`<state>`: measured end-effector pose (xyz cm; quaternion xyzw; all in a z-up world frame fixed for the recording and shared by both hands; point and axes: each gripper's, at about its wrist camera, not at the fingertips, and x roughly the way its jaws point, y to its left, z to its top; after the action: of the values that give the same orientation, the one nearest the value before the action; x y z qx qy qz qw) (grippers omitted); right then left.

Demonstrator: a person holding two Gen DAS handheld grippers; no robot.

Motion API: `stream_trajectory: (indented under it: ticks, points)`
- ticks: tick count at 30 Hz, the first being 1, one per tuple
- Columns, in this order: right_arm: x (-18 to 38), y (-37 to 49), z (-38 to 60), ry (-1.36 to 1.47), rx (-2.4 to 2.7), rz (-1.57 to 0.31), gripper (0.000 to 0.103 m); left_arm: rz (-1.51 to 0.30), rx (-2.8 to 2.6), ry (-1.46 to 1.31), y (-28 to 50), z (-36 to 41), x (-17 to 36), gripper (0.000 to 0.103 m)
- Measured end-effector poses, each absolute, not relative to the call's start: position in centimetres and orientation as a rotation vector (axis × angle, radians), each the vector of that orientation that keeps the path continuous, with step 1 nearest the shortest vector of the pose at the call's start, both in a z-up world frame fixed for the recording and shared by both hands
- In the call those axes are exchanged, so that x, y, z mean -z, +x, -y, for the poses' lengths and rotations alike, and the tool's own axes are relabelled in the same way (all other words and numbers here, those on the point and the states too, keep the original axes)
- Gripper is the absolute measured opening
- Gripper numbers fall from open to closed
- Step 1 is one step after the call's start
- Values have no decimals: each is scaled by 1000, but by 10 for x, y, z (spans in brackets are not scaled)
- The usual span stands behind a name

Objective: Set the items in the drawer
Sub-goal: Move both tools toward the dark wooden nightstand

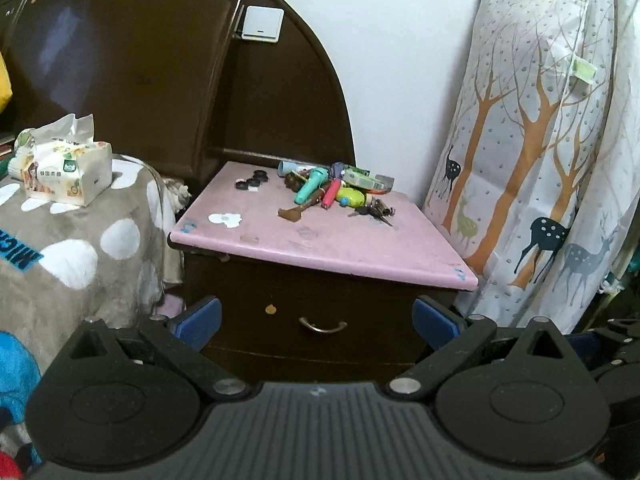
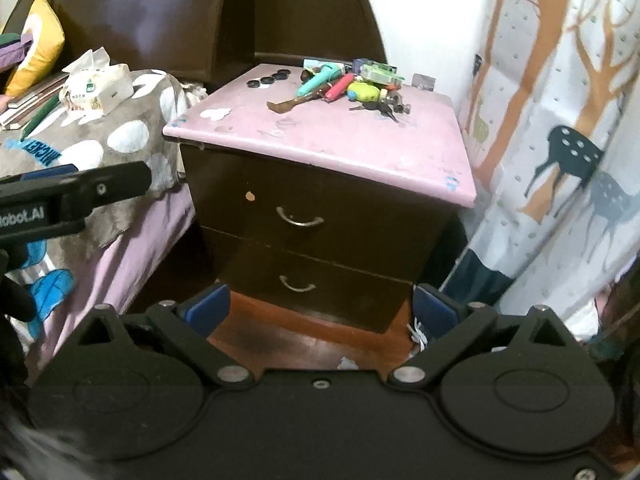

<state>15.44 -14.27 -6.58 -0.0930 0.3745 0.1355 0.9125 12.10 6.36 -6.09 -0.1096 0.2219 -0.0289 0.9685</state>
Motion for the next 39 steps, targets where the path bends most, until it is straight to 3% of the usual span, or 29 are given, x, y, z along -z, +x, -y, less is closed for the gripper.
stream_trajectory:
  ticks: [9, 21, 36, 39]
  points:
    - [89, 178, 122, -254, -291, -795, 99, -466, 74, -246, 131, -80, 64, 103]
    - [79, 171, 122, -259, -243, -752, 99, -525, 43, -168, 128, -75, 66, 102]
    - [76, 167, 112, -282, -252, -724, 98, -439, 45, -229, 119, -85, 66, 102]
    - [84, 174, 106, -335, -279, -714, 98, -436, 50, -220, 122, -82, 69, 99]
